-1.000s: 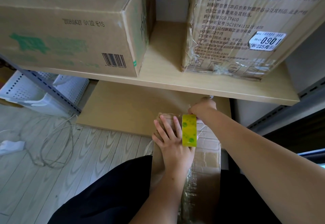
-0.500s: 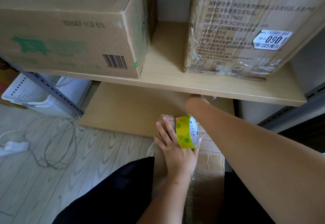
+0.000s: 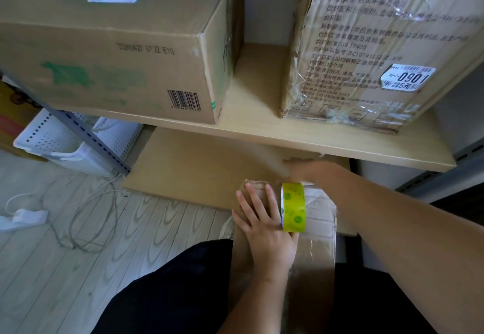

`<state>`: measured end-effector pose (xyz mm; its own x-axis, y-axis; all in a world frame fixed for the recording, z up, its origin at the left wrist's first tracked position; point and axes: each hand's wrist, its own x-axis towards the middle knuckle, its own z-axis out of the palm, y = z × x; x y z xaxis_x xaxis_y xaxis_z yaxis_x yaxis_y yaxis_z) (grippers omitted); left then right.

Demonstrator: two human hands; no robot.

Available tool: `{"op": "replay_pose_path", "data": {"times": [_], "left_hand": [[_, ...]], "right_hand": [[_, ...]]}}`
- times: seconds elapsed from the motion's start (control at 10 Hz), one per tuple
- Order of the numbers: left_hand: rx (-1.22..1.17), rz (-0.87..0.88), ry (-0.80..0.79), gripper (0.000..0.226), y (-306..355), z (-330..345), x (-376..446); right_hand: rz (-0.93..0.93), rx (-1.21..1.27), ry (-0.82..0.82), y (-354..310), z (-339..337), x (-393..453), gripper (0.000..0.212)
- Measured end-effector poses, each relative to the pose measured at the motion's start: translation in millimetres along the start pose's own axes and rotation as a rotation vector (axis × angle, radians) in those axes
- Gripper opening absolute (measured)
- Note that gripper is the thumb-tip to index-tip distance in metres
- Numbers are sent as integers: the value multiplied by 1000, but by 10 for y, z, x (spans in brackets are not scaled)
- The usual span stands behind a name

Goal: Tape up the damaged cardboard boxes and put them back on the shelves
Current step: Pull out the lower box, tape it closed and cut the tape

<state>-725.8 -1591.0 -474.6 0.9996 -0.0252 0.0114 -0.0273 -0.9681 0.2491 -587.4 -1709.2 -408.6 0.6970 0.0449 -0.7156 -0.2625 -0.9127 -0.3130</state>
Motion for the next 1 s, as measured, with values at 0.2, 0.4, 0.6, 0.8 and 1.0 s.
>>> {"op": "replay_pose_path", "data": {"times": [0.2,0.4,0.6,0.8,1.0], "left_hand": [[-166,-134,-83,104,2,-286,-89],[-424,-140,108,56,173,-501,-365],[-754,-198,-40,26,286,-601,-395],[-783,-195,-99,28,299,-762,-367],[-551,-10,-286,25,294,-959,-259]], "right_hand": [[-131,502,-83,312,184,87,53],[-283,-92,24,280,197,151,39],[-304,-401,354,277,152,-74,67],[-315,17,225,265,84,-159,8],[-266,347,-54,472,156,-124,21]]}}
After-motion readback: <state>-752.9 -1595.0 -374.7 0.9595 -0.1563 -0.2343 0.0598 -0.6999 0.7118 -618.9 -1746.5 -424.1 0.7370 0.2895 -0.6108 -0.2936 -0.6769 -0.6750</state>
